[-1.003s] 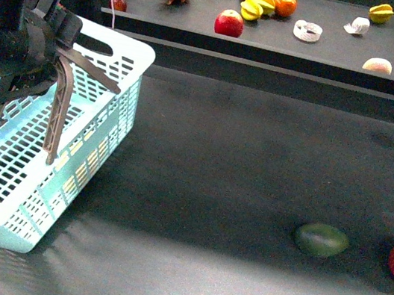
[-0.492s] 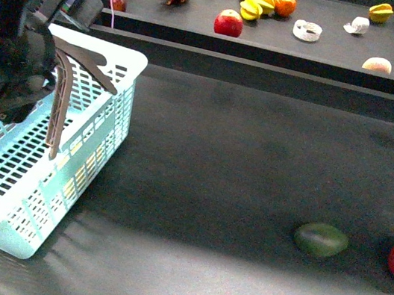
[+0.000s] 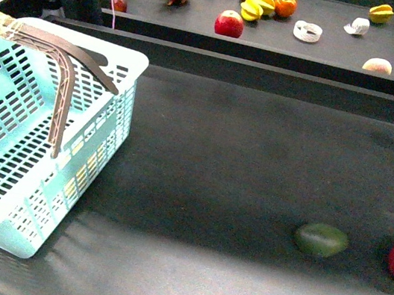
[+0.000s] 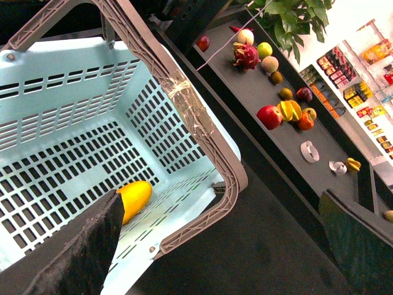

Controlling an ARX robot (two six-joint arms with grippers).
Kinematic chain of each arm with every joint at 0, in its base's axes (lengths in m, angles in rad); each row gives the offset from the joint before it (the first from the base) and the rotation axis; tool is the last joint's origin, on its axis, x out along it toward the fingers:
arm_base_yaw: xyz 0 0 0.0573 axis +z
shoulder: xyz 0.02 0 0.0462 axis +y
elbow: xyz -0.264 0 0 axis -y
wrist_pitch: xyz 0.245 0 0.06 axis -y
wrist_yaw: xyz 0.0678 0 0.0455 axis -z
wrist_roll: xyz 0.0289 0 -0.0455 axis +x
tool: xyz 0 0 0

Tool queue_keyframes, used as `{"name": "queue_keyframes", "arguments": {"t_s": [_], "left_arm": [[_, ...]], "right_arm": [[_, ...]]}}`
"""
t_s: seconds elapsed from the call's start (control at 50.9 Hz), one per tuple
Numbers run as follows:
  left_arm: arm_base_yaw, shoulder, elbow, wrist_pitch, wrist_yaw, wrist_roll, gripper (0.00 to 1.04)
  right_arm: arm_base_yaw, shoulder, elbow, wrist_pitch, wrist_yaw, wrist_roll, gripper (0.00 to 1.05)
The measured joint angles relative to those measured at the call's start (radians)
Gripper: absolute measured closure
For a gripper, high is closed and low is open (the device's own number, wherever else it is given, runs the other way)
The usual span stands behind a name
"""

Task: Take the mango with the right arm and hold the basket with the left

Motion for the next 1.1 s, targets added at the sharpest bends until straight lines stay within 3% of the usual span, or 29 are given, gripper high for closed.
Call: {"name": "queue_keyframes", "arguments": {"t_s": [0.079, 0.138, 0.216, 0.354, 0.531, 0.57, 0.688, 1.101], "left_arm": [[0.005, 0.006, -0.005, 0.014, 0.019, 0.034, 0.07], [0.041, 0.056, -0.078, 0.269, 0.186, 0.217, 0.19], [0.069, 0.042, -0.148, 0.446, 0.282, 0.476, 0.34], [0.107, -0.082, -0.182, 0.416, 0.322, 0.736, 0.59], [0.148, -0.245, -0.224, 0.285, 0.363, 0.81, 0.95], [0.181, -0.282, -0.229, 0.256, 0.418, 0.811, 1.01], [0.235, -0.385, -0.238, 0.167, 0.443, 0.818, 1.01], [0.237, -0.712, -0.239, -0.131, 0.449, 0.826, 1.01]], "right_arm": [[0.0, 0.0, 0.0, 0.0, 0.0, 0.0, 0.08], [0.0, 0.0, 0.0, 0.0, 0.0, 0.0, 0.08], [0.0, 0.0, 0.0, 0.0, 0.001, 0.0, 0.08], [0.0, 0.0, 0.0, 0.0, 0.0, 0.0, 0.08], [0.0, 0.0, 0.0, 0.0, 0.0, 0.0, 0.08], [0.0, 0.0, 0.0, 0.0, 0.0, 0.0, 0.08], [0.0, 0.0, 0.0, 0.0, 0.0, 0.0, 0.08], [0.0, 0.0, 0.0, 0.0, 0.0, 0.0, 0.08]]}}
